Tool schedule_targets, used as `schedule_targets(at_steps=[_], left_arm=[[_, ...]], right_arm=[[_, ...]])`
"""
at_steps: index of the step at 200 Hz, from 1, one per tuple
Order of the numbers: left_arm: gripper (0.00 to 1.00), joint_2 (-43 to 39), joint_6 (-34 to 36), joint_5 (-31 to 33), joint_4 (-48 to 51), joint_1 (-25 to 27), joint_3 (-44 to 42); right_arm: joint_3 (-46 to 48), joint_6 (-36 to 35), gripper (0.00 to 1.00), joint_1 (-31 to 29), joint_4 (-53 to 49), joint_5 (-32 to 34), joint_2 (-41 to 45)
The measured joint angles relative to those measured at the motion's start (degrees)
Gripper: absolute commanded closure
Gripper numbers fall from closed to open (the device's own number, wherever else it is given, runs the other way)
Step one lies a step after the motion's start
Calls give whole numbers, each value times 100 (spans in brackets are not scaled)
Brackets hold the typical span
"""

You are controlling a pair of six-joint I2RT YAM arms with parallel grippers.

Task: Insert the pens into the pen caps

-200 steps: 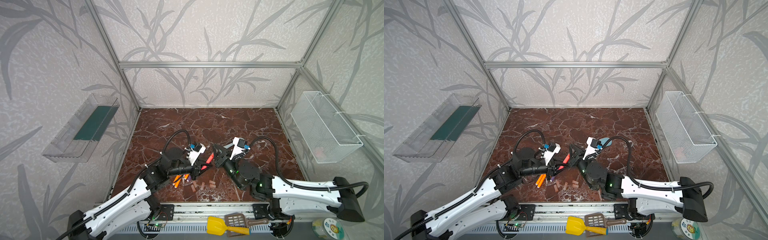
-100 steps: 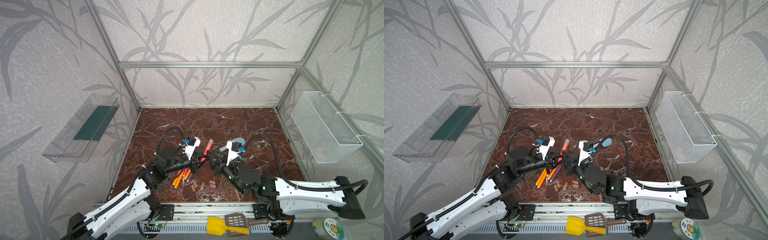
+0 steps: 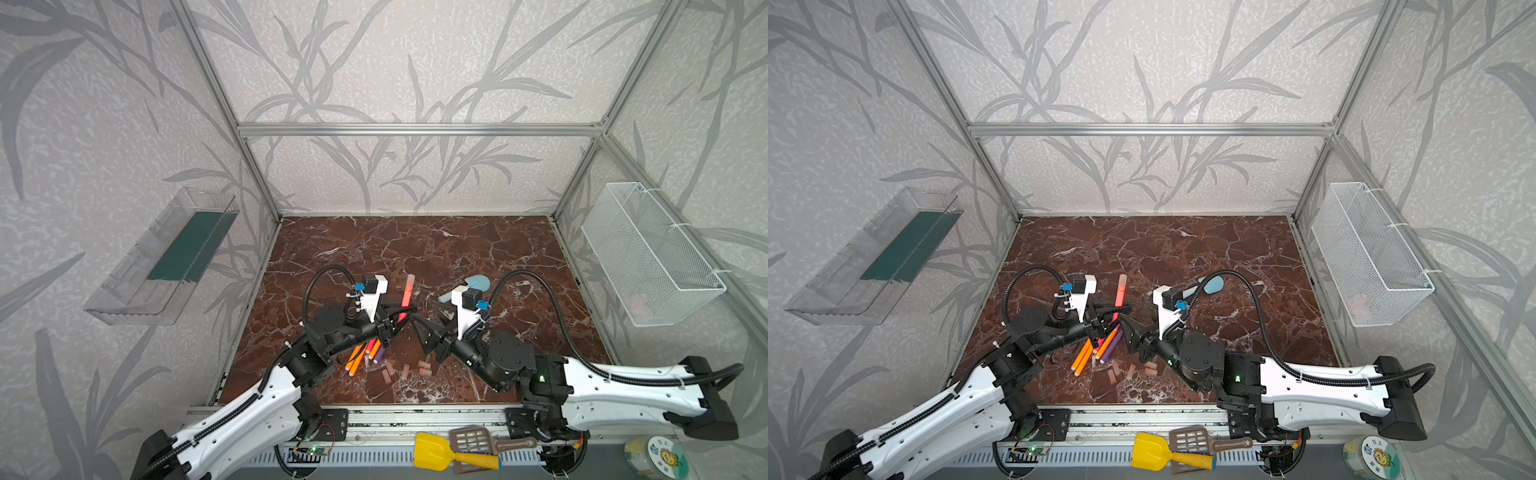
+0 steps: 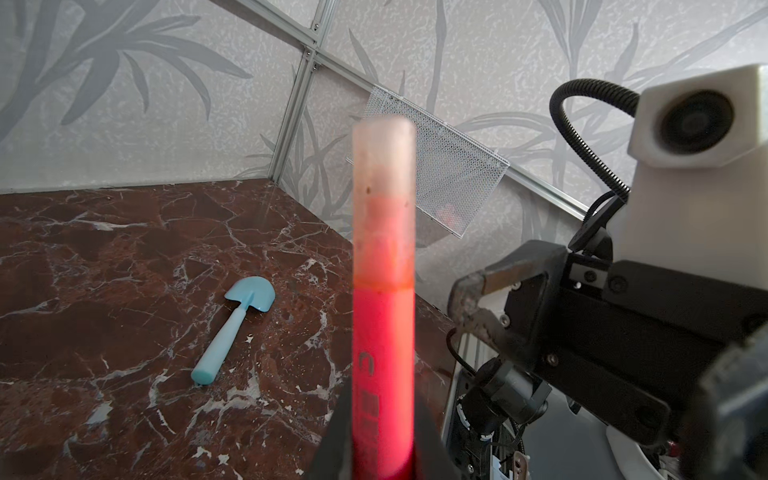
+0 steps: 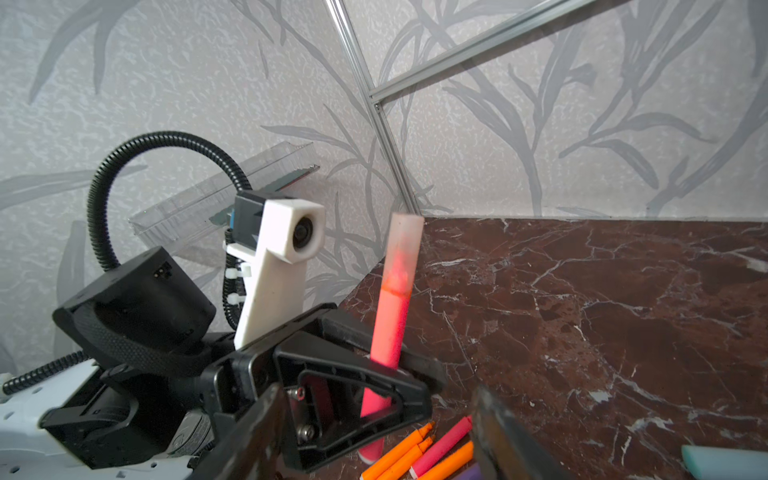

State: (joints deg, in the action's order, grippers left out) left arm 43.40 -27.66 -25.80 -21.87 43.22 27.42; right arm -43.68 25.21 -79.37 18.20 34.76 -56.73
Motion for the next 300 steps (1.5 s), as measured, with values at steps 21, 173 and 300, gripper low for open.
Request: schedule_targets(at_steps=[21,173,300], left_arm=[[100,2,0,24,-96,142,-37],[22,227,404,905,754,623,166],[32,994,-190,3165,3711,658,328]], right_arm=[[-101,-22,30,188,20,-81,-133],[-243,831,97,1469,-1123,-542,-195],[1045,1961,96,2577,-3825,-1025,-527]])
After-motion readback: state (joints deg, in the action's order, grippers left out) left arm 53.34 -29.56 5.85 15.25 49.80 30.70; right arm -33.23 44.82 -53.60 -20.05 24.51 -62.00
